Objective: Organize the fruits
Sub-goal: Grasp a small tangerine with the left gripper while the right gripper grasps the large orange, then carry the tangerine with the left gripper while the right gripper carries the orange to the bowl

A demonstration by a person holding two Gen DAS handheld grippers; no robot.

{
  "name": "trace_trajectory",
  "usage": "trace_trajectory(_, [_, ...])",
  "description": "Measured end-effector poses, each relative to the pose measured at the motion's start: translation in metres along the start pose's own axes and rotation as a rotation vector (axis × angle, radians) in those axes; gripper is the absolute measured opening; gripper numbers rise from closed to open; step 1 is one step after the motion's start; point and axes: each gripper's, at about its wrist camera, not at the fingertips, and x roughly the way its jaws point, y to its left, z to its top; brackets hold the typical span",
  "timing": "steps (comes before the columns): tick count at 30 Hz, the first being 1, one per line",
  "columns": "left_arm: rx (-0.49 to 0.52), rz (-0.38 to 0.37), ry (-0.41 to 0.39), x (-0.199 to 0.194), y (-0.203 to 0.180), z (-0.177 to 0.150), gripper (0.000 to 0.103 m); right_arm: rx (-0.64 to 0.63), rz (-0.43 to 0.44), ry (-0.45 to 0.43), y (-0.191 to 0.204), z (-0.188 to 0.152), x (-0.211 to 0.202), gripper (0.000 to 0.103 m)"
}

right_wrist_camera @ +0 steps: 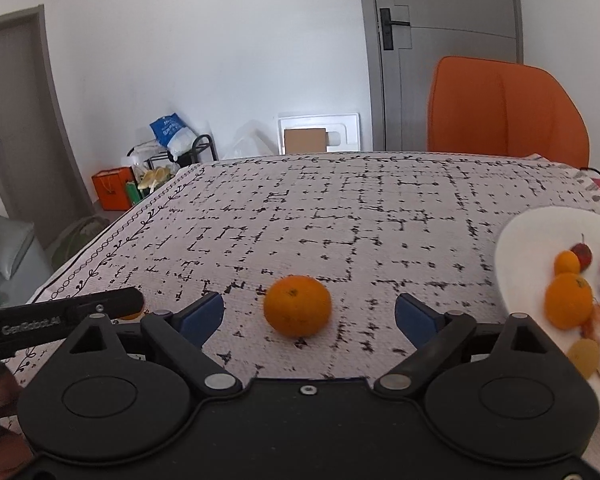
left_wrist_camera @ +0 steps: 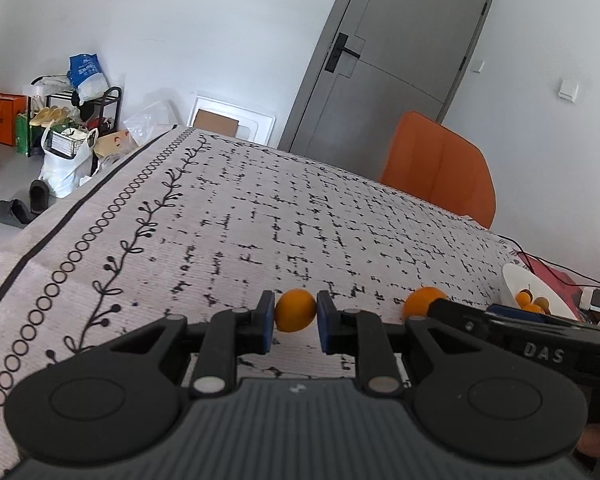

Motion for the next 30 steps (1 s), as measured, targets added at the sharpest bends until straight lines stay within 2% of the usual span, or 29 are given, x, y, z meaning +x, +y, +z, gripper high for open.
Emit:
trace_trajectory(4, [-0.013,0.011,-0.004,-0.003,0.009,0.002,0.02,-0.022,0.013,0.005,0.009,0.001,0.009,0.094])
trace_trajectory(5, [-0.017,0.013,-0.005,-0.003,0.011,0.002,0.02,-0.026,0.008,0.01,0.01,0.002,0.012,0.09])
trace_trajectory(6, [-0.02,0.014,-0.005,-0.004,0.013,0.002,0.02,-0.03,0.002,0.011,0.011,0.002,0.015,0.081])
trace_trajectory(7, [-0.02,0.016,-0.005,-0.005,0.014,0.002,0.02,-0.034,0.004,0.016,0.011,0.001,0.018,0.042])
trace_trajectory(8, [-0.021,0.02,-0.006,-0.005,0.015,0.003,0.02,-0.038,-0.008,0.043,0.013,0.001,0.02,0.038])
trace_trajectory(11, [-0.023,0.023,-0.008,-0.006,0.016,0.004,0.02,-0.058,-0.004,0.046,0.016,0.0,0.017,0.037])
trace_trajectory(19, [0.005,0.004,-0.007,-0.007,0.001,0.003,0.02,-0.001,-0.003,0.026,0.002,-0.003,0.003,0.038])
trace_trajectory(30, [0.081,-0.037,-0.005,-0.004,-0.041,0.003,0.02,0.07,-0.014,-0.049,-0.029,-0.002,-0.024,0.038])
